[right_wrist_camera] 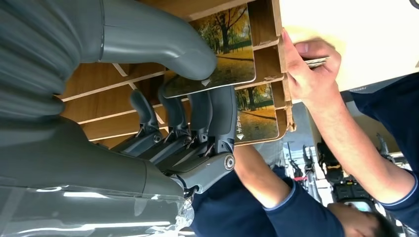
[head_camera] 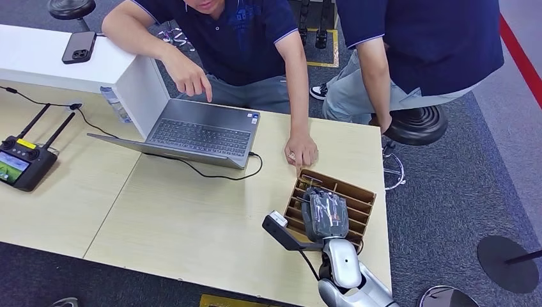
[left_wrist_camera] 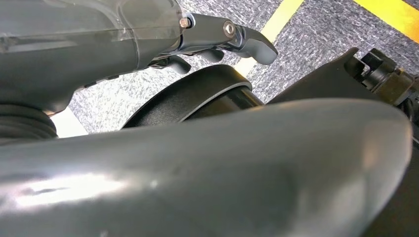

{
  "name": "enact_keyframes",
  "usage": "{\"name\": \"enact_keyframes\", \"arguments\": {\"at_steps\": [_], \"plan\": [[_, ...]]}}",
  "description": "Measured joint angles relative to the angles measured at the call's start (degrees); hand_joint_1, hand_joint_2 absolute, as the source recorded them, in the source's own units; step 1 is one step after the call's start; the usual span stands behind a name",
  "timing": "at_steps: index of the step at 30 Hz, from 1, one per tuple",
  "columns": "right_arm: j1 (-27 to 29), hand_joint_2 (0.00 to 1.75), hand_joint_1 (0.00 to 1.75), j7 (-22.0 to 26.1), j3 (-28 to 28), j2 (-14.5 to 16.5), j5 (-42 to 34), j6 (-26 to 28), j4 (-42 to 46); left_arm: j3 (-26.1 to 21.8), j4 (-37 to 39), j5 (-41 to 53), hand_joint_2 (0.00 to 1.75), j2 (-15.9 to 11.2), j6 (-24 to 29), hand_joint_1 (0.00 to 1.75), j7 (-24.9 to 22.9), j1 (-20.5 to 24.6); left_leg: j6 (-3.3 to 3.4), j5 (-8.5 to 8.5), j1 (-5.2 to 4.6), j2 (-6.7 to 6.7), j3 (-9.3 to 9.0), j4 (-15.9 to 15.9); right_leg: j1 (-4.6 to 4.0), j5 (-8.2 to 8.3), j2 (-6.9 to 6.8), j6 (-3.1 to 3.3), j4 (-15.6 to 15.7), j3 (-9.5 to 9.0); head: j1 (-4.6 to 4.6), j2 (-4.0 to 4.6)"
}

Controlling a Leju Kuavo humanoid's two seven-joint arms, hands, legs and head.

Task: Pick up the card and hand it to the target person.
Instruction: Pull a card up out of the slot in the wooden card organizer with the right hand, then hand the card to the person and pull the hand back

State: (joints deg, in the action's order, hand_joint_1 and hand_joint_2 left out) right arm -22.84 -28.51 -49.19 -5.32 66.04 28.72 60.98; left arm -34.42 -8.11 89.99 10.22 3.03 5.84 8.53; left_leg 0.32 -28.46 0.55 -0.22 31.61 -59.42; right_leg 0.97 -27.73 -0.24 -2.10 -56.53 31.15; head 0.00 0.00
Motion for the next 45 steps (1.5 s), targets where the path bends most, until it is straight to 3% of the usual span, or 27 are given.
{"name": "enact_keyframes", "arguments": {"at_steps": [12, 21, 26, 38, 45], "plan": [[0.30, 1.75, 1.75, 0.29, 0.54, -0.30, -0.94, 1.02, 1.19, 0.60, -0.12, -1.20, 0.00, 0.06, 0.81, 0.00, 0.74, -0.04, 0.00, 0.03, 0.01, 0.01, 0.00, 0.04, -0.01, 0.04, 0.01, 0.03, 0.06, 0.00, 0.00, 0.00], [-3.31, 1.75, 1.75, -0.38, 4.38, -4.55, -1.47, 2.29, 21.60, 0.38, -0.11, -0.61, 0.00, -0.10, 0.21, 0.00, 0.68, 0.17, 0.02, -0.01, -0.04, 0.11, 0.24, -0.16, 0.04, 0.01, 0.10, 0.01, -0.19, 0.29, 0.00, 0.00], [-4.90, 1.75, 1.75, 0.58, 5.20, -4.32, -2.49, 3.76, 27.44, 0.27, -0.14, -0.44, 0.00, -0.20, 0.03, 0.00, 0.83, 0.35, 0.01, -0.02, -0.05, 0.09, 0.25, -0.19, 0.05, -0.02, 0.09, 0.01, -0.22, 0.30, 0.00, 0.00], [-6.17, 1.75, 1.75, 6.18, 0.25, 1.61, -11.38, 6.17, 11.93, 0.38, -0.08, 0.00, 0.00, -0.38, -0.57, 0.00, 0.60, 0.37, -0.01, 0.01, 0.01, 0.18, -0.01, 0.02, -0.01, 0.05, 0.18, 0.03, 0.00, 0.04, 0.00, 0.00], [-6.16, 1.75, 1.75, 7.45, -0.79, 3.16, -12.70, 7.14, 7.44, 1.60, -0.11, 0.01, 0.00, -0.35, -0.52, 0.00, -0.49, 0.05, -0.02, 0.02, 0.02, 0.21, -0.07, 0.10, -0.02, 0.07, 0.21, 0.05, 0.06, -0.03, 0.00, 0.00]]}}
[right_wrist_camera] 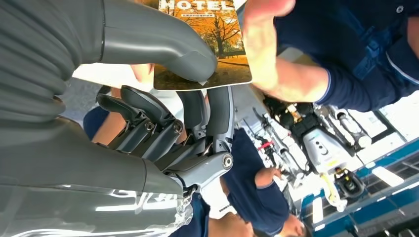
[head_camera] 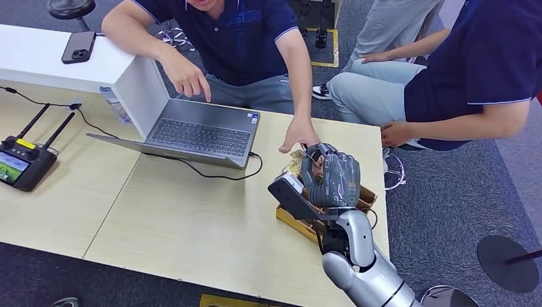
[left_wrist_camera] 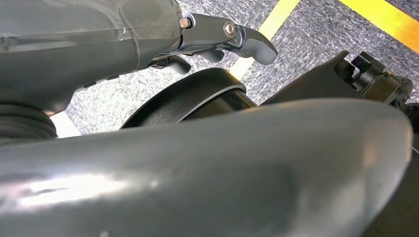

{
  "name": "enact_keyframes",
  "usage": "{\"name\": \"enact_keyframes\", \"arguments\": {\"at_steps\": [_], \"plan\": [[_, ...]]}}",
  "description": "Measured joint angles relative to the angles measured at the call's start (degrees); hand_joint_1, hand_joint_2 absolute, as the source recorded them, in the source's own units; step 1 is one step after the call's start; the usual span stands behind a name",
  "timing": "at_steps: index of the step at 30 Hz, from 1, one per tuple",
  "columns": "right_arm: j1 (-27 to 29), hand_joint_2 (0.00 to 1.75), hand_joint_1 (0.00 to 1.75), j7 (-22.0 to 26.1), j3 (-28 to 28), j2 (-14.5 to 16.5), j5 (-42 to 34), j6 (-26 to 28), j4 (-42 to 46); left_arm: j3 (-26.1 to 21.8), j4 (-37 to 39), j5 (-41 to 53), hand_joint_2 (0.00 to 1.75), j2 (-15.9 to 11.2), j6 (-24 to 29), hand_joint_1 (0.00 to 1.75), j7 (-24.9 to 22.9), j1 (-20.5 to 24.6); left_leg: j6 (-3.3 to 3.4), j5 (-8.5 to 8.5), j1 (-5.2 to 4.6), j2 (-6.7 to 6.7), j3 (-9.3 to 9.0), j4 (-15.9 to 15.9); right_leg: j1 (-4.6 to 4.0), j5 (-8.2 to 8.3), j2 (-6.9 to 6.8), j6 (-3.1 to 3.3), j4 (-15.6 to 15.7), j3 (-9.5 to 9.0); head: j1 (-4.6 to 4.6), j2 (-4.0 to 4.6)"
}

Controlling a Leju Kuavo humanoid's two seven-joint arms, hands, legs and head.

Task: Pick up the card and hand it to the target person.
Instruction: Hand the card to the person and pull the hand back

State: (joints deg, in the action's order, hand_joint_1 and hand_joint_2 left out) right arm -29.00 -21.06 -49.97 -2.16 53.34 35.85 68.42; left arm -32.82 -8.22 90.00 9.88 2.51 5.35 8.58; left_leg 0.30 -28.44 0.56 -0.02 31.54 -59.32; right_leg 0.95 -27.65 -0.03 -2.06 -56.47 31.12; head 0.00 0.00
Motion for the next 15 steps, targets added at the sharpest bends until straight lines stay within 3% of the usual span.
{"name": "enact_keyframes", "arguments": {"at_steps": [5, 6, 9, 10, 15], "plan": [[0.28, 1.75, 1.73, -0.24, -0.04, -0.37, 0.32, 0.31, -0.16, -0.28, -0.07, -0.98, 0.00, 0.11, -0.11, 0.00, 0.56, -0.17, 0.01, -0.01, 0.00, -0.06, 0.03, -0.03, 0.00, -0.02, -0.06, -0.02, -0.02, 0.00, 0.00, 0.00], [0.39, 1.75, 1.63, -0.34, 0.02, -0.52, 0.32, 0.24, -0.07, -0.47, -0.05, -1.16, 0.00, 0.09, -0.14, 0.00, 0.76, -0.17, 0.01, 0.00, 0.00, -0.06, 0.04, -0.02, 0.00, -0.01, -0.06, -0.01, -0.01, 0.01, 0.00, 0.00], [0.94, 1.75, 0.34, -0.57, 0.34, -1.11, 0.16, 0.24, 0.58, -0.66, 0.03, -1.33, 0.00, 0.09, -0.19, 0.00, 1.11, -0.22, 0.02, 0.01, 0.00, -0.07, 0.04, -0.01, 0.00, 0.00, -0.07, 0.00, 0.01, 0.00, 0.00, 0.00], [1.31, 1.75, 0.01, -0.67, 0.52, -1.46, 0.20, 0.28, 1.10, -0.69, 0.05, -1.33, 0.00, 0.15, -0.09, 0.00, 1.17, -0.29, 0.02, 0.01, 0.00, -0.08, 0.04, -0.02, 0.00, -0.01, -0.08, -0.01, 0.00, 0.00, 0.00, 0.00], [5.45, 1.75, 0.00, -1.84, 3.01, -4.74, 0.21, 0.67, 6.79, -1.03, 0.22, -1.31, 0.00, 0.54, 0.72, 0.00, 1.15, -0.91, 0.02, 0.01, 0.00, -0.25, 0.02, 0.00, 0.00, -0.06, -0.25, -0.02, 0.04, -0.07, 0.00, 0.00]]}}
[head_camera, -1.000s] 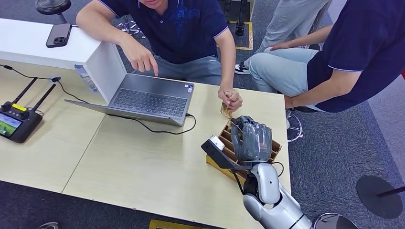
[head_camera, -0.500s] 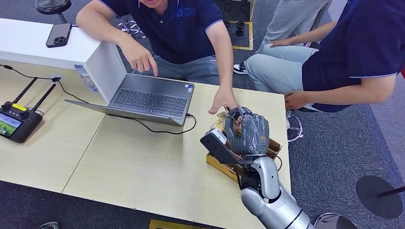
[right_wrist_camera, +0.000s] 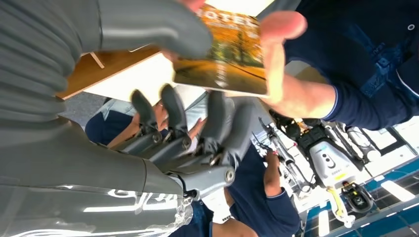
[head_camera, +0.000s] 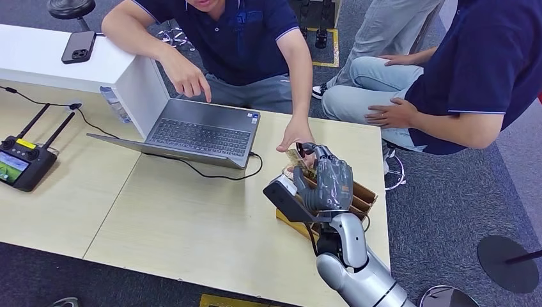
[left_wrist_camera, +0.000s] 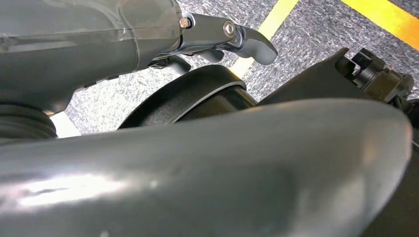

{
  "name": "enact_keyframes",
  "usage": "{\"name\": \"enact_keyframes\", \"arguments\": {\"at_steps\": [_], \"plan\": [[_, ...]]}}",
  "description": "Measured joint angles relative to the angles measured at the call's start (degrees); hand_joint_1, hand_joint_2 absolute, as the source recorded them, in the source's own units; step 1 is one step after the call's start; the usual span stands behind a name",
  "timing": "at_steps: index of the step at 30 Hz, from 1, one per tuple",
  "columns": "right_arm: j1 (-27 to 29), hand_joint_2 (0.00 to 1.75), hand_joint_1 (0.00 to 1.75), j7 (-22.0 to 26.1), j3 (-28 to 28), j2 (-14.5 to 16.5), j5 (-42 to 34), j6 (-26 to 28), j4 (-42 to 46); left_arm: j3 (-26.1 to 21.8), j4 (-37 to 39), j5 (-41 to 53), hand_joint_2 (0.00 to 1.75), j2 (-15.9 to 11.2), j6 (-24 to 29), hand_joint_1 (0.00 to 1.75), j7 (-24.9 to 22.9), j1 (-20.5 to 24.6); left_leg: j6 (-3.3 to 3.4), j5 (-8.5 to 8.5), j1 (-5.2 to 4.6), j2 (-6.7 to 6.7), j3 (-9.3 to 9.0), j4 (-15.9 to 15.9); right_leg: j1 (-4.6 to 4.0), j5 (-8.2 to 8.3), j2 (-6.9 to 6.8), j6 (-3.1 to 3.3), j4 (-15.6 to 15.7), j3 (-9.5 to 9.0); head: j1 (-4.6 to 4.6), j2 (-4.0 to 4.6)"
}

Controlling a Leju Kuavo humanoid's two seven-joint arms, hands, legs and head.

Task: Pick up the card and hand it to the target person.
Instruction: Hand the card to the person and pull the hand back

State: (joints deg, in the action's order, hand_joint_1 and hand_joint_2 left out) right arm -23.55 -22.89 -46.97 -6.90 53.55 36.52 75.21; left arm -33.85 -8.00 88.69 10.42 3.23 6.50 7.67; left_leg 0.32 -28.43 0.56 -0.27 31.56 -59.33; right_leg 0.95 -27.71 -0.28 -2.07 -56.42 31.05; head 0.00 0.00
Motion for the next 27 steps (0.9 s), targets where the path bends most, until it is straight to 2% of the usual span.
{"name": "enact_keyframes", "arguments": {"at_steps": [2, 7, 11, 14, 20, 25, 27], "plan": [[2.48, 1.75, 0.00, 0.32, 1.85, -2.12, -2.66, 0.40, 3.65, -0.45, 0.08, -0.25, 0.00, 0.02, 0.62, 0.00, 0.09, -0.34, 0.01, 0.00, 0.00, -0.09, 0.01, -0.01, 0.00, -0.02, -0.09, -0.01, 0.02, -0.01, 0.00, 0.00], [8.01, 1.75, 0.00, 3.81, 6.83, -7.81, -16.18, -0.11, 13.02, -1.74, 0.41, -0.95, 0.00, -0.46, 1.75, 0.00, 0.39, -1.27, 0.04, -0.03, -0.02, -0.17, 0.11, -0.12, 0.02, -0.07, -0.17, -0.05, -0.07, 0.08, 0.00, 0.00], [11.79, 1.75, 0.00, 7.99, 10.87, -11.05, -29.28, -0.93, 18.89, -2.86, 0.54, -1.66, 0.00, -0.76, 2.24, 0.00, 1.06, -1.64, 0.04, -0.03, -0.05, -0.22, 0.16, -0.15, 0.03, -0.08, -0.22, -0.03, -0.09, 0.11, 0.00, 0.00], [15.20, 1.75, 0.00, 13.64, 14.27, -13.72, -42.46, -3.59, 22.87, -4.04, 0.65, -2.37, 0.00, -0.99, 2.67, 0.00, 1.96, -1.59, 0.04, -0.05, -0.07, -0.20, 0.17, -0.17, 0.05, -0.10, -0.20, -0.03, -0.13, 0.15, 0.00, 0.00], [21.32, 1.75, 0.00, 20.66, 19.74, -18.71, -59.36, -7.90, 26.82, -5.91, 0.82, -2.93, 0.00, -1.48, 2.74, 0.00, 2.40, -1.41, 0.05, -0.06, -0.08, -0.25, 0.17, -0.17, 0.06, -0.11, -0.25, -0.03, -0.13, 0.14, 0.00, 0.00], [25.82, 1.75, 0.00, 27.66, 24.84, -20.43, -73.02, -11.25, 27.96, -6.92, 0.89, -2.77, 0.00, -1.97, 2.50, 0.00, 2.18, -1.33, 0.04, -0.06, -0.08, -0.21, 0.16, -0.16, 0.06, -0.09, -0.21, -0.03, -0.12, 0.13, 0.00, 0.00], [26.96, 1.75, 0.00, 30.21, 25.81, -21.37, -78.68, -14.86, 28.06, -7.18, 0.93, -2.50, 0.00, -2.13, 2.36, 0.00, 2.14, -1.30, 0.04, -0.06, -0.08, -0.16, 0.15, -0.13, 0.06, -0.07, -0.18, -0.02, -0.10, 0.13, 0.00, 0.00]]}}
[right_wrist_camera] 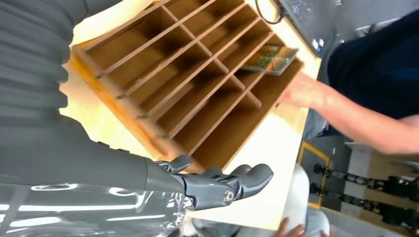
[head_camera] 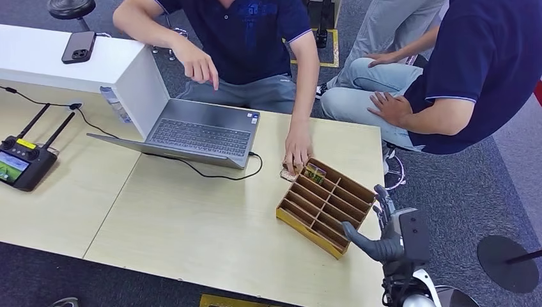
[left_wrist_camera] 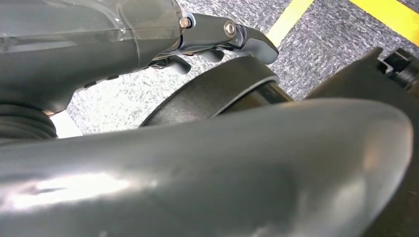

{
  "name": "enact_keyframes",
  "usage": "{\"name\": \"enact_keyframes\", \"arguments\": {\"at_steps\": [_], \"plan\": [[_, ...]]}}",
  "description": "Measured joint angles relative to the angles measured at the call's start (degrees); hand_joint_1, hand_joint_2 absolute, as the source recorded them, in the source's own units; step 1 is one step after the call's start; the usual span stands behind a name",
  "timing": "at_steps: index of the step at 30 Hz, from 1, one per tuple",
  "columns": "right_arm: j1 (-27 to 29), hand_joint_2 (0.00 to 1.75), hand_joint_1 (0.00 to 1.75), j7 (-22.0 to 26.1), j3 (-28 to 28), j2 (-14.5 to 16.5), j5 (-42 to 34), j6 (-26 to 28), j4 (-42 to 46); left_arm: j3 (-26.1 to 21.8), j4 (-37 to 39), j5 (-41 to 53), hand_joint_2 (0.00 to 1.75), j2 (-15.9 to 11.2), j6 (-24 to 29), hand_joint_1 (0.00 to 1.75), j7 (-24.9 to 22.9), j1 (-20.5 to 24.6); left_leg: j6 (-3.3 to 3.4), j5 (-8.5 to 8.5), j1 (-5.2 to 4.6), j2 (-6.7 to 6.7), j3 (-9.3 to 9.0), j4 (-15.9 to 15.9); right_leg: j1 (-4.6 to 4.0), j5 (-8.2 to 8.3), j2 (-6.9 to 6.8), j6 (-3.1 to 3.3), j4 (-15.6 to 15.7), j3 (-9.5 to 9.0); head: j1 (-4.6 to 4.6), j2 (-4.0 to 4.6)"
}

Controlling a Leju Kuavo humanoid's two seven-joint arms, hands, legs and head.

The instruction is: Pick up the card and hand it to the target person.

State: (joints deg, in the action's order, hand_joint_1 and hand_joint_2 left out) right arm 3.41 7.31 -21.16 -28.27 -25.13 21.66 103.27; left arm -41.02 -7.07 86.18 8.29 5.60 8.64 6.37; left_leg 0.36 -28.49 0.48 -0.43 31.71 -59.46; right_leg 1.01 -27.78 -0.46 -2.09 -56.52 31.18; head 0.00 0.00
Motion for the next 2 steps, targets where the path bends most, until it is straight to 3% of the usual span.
{"name": "enact_keyframes", "arguments": {"at_steps": [2], "plan": [[0.51, 1.75, 0.00, 1.59, 0.22, -0.79, -3.46, -2.98, -0.05, -0.15, 0.02, 0.20, 0.00, -0.07, -0.12, 0.00, 0.01, 0.02, -0.01, 0.00, 0.00, 0.03, -0.01, 0.01, 0.00, 0.01, 0.03, 0.00, 0.00, 0.00, 0.00, 0.00]]}}
